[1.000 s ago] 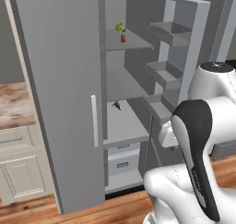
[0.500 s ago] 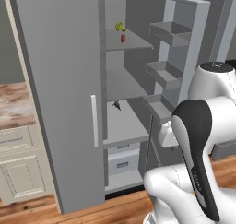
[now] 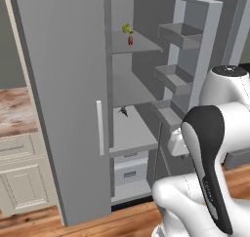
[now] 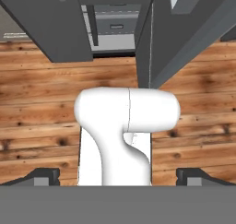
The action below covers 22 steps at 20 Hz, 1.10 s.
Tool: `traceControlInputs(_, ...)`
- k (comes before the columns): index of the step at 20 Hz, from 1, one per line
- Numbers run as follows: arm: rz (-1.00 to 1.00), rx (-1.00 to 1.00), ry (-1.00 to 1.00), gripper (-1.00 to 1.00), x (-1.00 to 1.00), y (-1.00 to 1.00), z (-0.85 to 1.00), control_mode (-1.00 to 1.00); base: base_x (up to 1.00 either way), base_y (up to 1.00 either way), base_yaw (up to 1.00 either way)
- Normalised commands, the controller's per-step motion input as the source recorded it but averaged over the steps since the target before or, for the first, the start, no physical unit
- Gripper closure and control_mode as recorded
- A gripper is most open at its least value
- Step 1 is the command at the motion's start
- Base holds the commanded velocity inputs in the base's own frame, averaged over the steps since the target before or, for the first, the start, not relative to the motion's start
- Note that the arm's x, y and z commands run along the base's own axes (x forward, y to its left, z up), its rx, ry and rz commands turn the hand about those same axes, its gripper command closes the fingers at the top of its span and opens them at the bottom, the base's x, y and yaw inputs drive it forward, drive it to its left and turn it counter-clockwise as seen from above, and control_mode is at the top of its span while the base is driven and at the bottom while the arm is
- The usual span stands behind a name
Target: Store the hot dog in the freezer for long-term storage. Close the freezer door after placing the cooked food.
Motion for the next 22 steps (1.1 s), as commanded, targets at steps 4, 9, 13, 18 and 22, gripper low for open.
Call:
traceControlInputs(4, 0.0, 0.0, -0.03, -1.0, -0.03, -0.15, 0.0, -1.0, 0.0, 0.0, 0.0)
traceControlInputs(9, 0.0, 0.01, -0.13, -1.0, -0.06, -0.66, 0.05, -1.0, 0.0, 0.0, 0.0)
traceControlInputs(13, 0.0, 0.03, -0.12, -1.0, -0.02, -0.93, 0.0, -1.0, 0.0, 0.0, 0.0)
traceControlInputs(18, 0.09, 0.11, -0.1, -1.0, 0.07, -0.88, 0.05, -1.0, 0.0, 0.0, 0.0)
traceControlInputs(22, 0.11, 0.22, -0.01, -1.0, 0.37, -0.69, 0.04, -1.0, 0.0, 0.0, 0.0)
